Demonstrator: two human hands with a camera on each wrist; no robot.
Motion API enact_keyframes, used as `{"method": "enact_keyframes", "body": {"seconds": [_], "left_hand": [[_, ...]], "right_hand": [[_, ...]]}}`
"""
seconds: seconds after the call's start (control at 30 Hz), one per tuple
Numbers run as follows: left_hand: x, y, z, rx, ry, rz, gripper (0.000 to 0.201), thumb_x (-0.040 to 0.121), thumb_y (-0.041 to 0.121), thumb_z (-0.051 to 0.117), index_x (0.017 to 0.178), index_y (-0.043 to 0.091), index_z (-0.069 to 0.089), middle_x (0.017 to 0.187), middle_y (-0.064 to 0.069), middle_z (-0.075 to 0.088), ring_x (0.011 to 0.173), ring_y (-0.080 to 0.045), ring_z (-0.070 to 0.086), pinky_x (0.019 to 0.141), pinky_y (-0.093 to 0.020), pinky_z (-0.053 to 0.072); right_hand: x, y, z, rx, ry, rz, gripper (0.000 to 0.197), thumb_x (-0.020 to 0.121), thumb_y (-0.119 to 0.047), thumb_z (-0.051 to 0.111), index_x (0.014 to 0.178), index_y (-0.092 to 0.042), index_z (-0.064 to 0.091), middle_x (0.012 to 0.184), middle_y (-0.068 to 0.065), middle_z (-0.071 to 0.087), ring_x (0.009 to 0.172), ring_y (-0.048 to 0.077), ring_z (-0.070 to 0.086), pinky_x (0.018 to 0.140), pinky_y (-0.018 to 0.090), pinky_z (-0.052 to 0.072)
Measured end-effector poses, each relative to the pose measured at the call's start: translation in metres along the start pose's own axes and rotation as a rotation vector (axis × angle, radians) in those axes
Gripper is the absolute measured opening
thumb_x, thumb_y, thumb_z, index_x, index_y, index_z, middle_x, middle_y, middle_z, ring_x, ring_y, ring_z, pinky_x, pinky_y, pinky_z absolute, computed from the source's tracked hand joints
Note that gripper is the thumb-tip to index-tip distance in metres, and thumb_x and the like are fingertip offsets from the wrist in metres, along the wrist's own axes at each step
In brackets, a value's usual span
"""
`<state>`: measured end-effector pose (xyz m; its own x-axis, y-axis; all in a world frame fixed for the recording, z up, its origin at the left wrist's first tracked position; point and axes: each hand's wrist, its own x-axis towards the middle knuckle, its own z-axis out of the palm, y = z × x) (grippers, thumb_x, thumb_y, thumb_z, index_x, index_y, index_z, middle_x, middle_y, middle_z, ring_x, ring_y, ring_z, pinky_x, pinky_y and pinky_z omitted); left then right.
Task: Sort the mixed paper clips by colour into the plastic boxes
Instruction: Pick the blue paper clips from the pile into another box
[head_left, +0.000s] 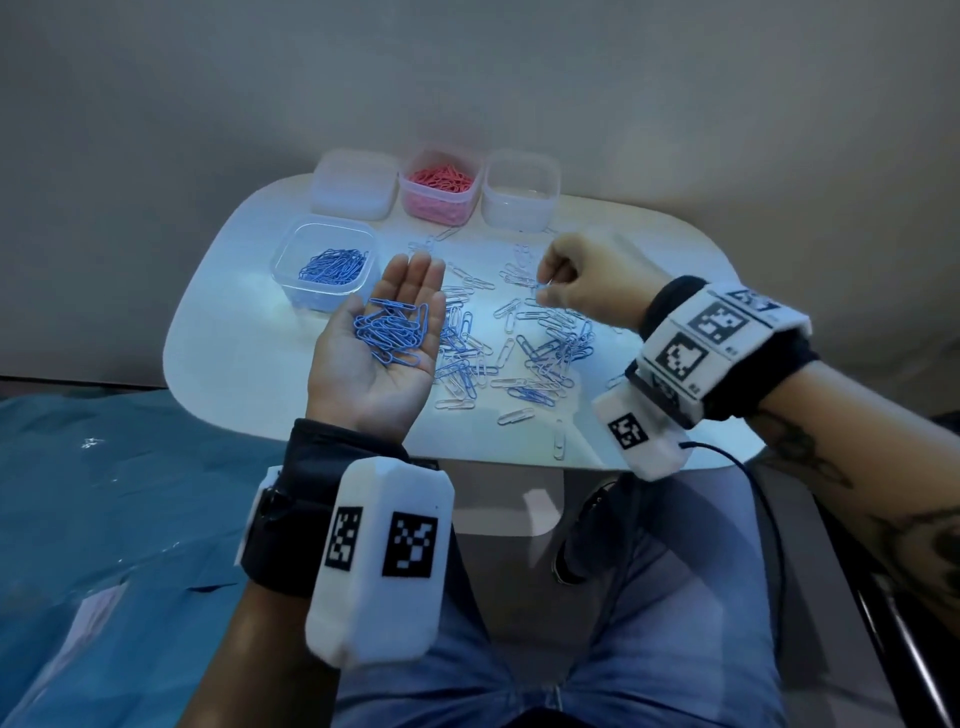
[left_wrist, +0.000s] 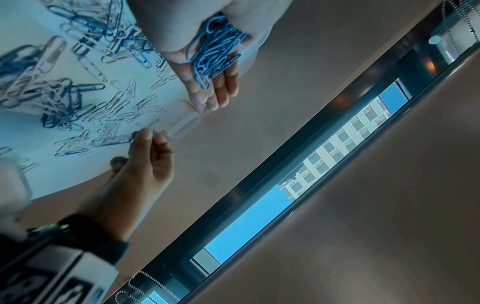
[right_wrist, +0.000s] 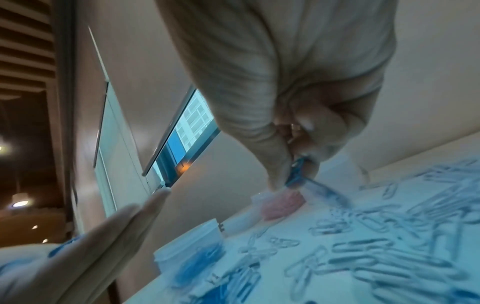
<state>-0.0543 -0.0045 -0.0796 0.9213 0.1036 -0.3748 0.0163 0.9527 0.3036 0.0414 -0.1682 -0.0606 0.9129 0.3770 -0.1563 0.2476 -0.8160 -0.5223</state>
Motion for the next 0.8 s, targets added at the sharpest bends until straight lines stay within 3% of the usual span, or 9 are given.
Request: {"method": "enact_keyframes", "body": {"seconds": [0.2,0.3,0.4,0.5,0.57,0.63,0.7,0.8], "left_hand": [[0.001,0.001,-0.001,0.023,0.013,-0.008,0.047,0.100,0.024,0.023,0.089,0.003,0.063,0.083,-0.011,0.072,0.072,-0.022,0.071,0.066,-0.028,0.057],[0.000,0.005,-0.005,0.004,0.012,-0.002,0.044,0.100,0.022,0.024,0.091,0.003,0.063,0.084,-0.011,0.072,0.073,-0.023,0.071,0.068,-0.029,0.057],[0.000,0.004,-0.005,0.000,0.004,0.002,0.043,0.098,0.023,0.025,0.090,0.004,0.063,0.084,-0.011,0.072,0.074,-0.022,0.071,0.068,-0.028,0.057],[0.001,0.001,-0.004,-0.007,0.010,-0.011,0.049,0.099,0.026,0.024,0.086,0.003,0.064,0.080,-0.011,0.072,0.070,-0.022,0.071,0.064,-0.028,0.057],[0.003,-0.002,-0.006,-0.040,0.041,-0.057,0.058,0.100,0.027,0.026,0.071,0.001,0.068,0.072,-0.010,0.071,0.063,-0.023,0.070,0.057,-0.027,0.057],[0.003,-0.008,-0.006,-0.065,0.078,-0.161,0.059,0.099,0.030,0.033,0.054,0.005,0.062,0.055,-0.003,0.063,0.048,-0.018,0.064,0.043,-0.018,0.051],[0.003,-0.016,-0.008,-0.031,0.085,-0.267,0.057,0.097,0.033,0.037,0.047,0.011,0.049,0.044,0.005,0.046,0.035,-0.008,0.049,0.031,-0.011,0.035],[0.002,-0.022,-0.008,0.071,0.070,-0.347,0.052,0.095,0.036,0.039,0.048,0.014,0.040,0.042,0.006,0.034,0.029,-0.005,0.034,0.027,-0.009,0.020]], "right_hand": [[0.003,0.002,0.009,0.140,0.066,0.040,0.009,0.085,-0.019,0.064,0.088,-0.011,0.068,0.080,0.001,0.060,0.080,0.013,0.053,0.077,0.028,0.044],[0.001,0.002,0.004,0.313,0.021,0.071,0.019,0.089,-0.018,0.059,0.071,-0.021,0.055,0.071,-0.005,0.059,0.068,0.007,0.054,0.055,0.018,0.042],[-0.006,-0.001,0.003,0.501,-0.032,0.095,0.022,0.093,-0.015,0.052,0.072,-0.021,0.048,0.068,-0.004,0.058,0.050,-0.004,0.057,0.040,0.009,0.035],[-0.012,-0.004,0.003,0.596,-0.051,0.096,0.022,0.095,-0.015,0.049,0.074,-0.021,0.046,0.069,-0.002,0.059,0.046,-0.003,0.059,0.039,0.010,0.034],[-0.016,-0.008,0.002,0.586,-0.052,0.072,0.022,0.094,-0.015,0.050,0.073,-0.021,0.047,0.070,-0.003,0.061,0.048,-0.002,0.059,0.040,0.011,0.033],[-0.021,-0.014,0.001,0.631,-0.044,0.036,0.021,0.093,-0.016,0.053,0.073,-0.022,0.049,0.069,-0.004,0.063,0.050,-0.002,0.059,0.040,0.011,0.032],[-0.027,-0.020,0.000,0.708,-0.036,0.013,0.020,0.091,-0.016,0.055,0.073,-0.022,0.050,0.066,-0.006,0.065,0.050,-0.002,0.059,0.040,0.010,0.032],[-0.037,-0.026,0.001,0.807,-0.049,0.012,0.017,0.090,-0.015,0.058,0.074,-0.020,0.052,0.061,-0.006,0.064,0.049,0.000,0.059,0.040,0.010,0.033]]}}
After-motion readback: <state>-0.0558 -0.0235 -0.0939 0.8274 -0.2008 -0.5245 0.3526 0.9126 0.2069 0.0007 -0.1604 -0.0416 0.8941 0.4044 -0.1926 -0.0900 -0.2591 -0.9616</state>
